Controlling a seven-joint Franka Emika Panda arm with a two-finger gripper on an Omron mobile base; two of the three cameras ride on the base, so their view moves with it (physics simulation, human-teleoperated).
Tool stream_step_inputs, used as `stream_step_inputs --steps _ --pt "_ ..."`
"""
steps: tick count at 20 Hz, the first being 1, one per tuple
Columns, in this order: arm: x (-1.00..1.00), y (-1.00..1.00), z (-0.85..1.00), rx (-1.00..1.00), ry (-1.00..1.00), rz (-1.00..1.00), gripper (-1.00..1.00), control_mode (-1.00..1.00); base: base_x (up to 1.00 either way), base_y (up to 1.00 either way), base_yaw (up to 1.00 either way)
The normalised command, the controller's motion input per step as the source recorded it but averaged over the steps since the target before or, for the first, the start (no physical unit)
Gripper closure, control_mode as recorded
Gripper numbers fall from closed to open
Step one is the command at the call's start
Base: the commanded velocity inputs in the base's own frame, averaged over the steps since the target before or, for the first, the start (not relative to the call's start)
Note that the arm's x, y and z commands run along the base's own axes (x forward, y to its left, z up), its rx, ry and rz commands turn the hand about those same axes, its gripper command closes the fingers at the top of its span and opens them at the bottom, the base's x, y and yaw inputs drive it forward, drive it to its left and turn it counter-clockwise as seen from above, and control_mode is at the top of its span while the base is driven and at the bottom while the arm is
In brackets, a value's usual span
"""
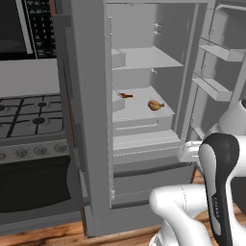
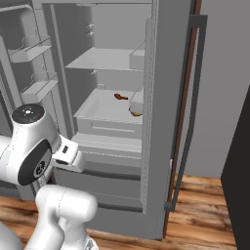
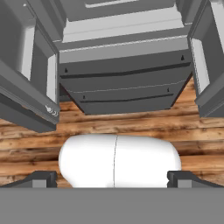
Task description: Place the chicken drumstick on the counter behind the older chicken drumstick on the same shelf of the fridge to maintain FIFO order. Close the fridge door when finished.
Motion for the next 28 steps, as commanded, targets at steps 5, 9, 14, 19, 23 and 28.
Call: stream_step_inputs --steps 5,9,14,19,23,28 --pt "0.0 0.0 0.0 0.0 0.0 0.0 -1.0 1.0 -0.22 0.0 0.0" --pt "0.0 0.0 0.0 0.0 0.0 0.0 -1.0 1.0 -0.01 0.0 0.0" --pt "0.0 0.0 0.0 0.0 0.0 0.0 -1.0 1.0 0.0 0.0 0.0" --pt "-0.18 -0.12 -0.05 0.02 -0.04 0.0 -1.0 -1.0 0.0 0.0 0.0" --pt "-0.81 -0.8 0.0 0.13 -0.24 -0.09 -1.0 -1.0 0.0 0.0 0.0" --pt "-0.68 -1.0 0.0 0.19 -0.33 -0.13 -1.0 -1.0 0.0 0.0 0.0"
